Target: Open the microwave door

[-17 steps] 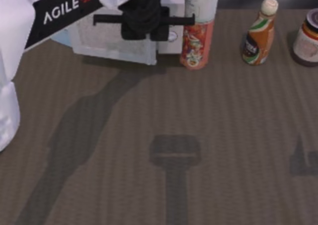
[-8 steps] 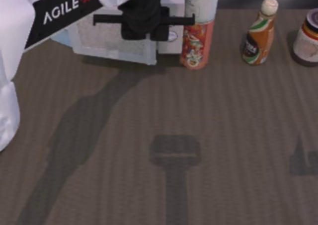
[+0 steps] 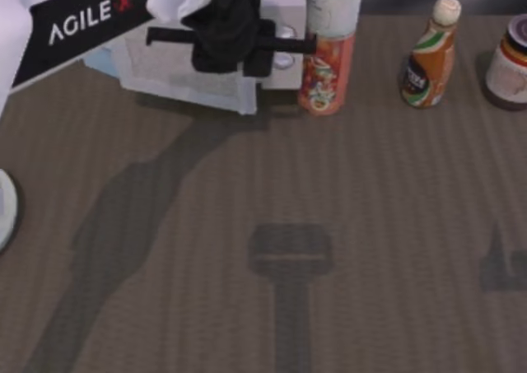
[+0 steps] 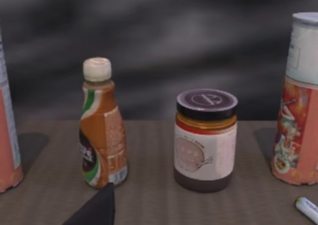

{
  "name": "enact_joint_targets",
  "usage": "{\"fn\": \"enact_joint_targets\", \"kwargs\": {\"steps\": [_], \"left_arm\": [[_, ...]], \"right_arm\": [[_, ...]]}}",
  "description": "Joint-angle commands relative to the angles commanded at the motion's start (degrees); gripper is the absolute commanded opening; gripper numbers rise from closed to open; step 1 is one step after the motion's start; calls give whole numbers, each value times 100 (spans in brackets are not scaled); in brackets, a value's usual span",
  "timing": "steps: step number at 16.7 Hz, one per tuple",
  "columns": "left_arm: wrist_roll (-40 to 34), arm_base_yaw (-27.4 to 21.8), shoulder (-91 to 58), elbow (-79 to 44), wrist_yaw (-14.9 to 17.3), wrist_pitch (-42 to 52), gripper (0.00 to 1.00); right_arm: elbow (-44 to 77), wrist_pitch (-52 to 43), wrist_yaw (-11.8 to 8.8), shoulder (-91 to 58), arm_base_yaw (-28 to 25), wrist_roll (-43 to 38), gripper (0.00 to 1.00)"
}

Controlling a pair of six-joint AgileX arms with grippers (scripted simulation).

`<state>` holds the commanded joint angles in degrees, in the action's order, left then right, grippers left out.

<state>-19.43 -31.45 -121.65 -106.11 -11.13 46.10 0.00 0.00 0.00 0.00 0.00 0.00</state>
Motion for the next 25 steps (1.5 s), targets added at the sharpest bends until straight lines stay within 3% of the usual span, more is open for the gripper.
{"fn": "enact_joint_targets", "kwargs": {"steps": [25], "left_arm": [[163,27,157,237,96,-128,0]], "right_arm": [[0,0,0,0,0,0,100]]}}
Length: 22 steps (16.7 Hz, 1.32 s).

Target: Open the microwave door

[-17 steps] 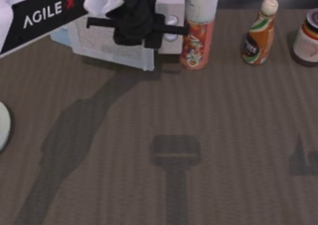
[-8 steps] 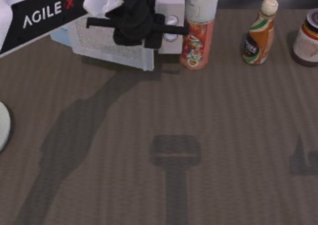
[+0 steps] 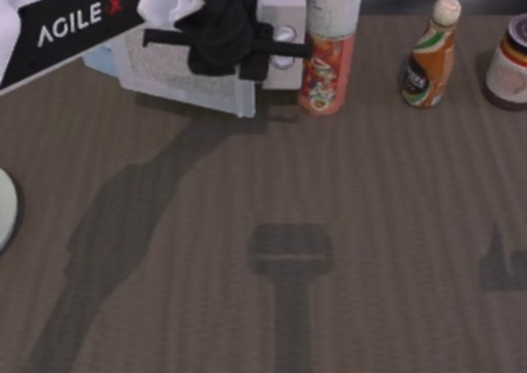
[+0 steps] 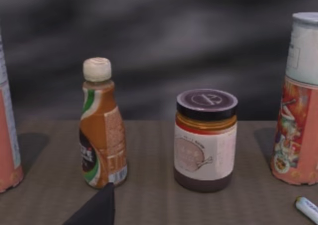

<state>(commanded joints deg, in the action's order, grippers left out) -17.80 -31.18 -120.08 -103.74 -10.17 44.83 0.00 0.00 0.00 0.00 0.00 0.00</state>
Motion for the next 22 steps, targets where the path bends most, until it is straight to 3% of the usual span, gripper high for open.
{"fn": "enact_joint_targets", "kwargs": {"steps": [4,11,22], "left_arm": [[-2,-35,2,27,45,-17,0],[645,122,519,782,353,-357,0],[645,122,519,782,353,-357,0]], "right_arm": [[0,0,0,0,0,0,100],[0,0,0,0,0,0,100],[0,0,0,0,0,0,100]]}}
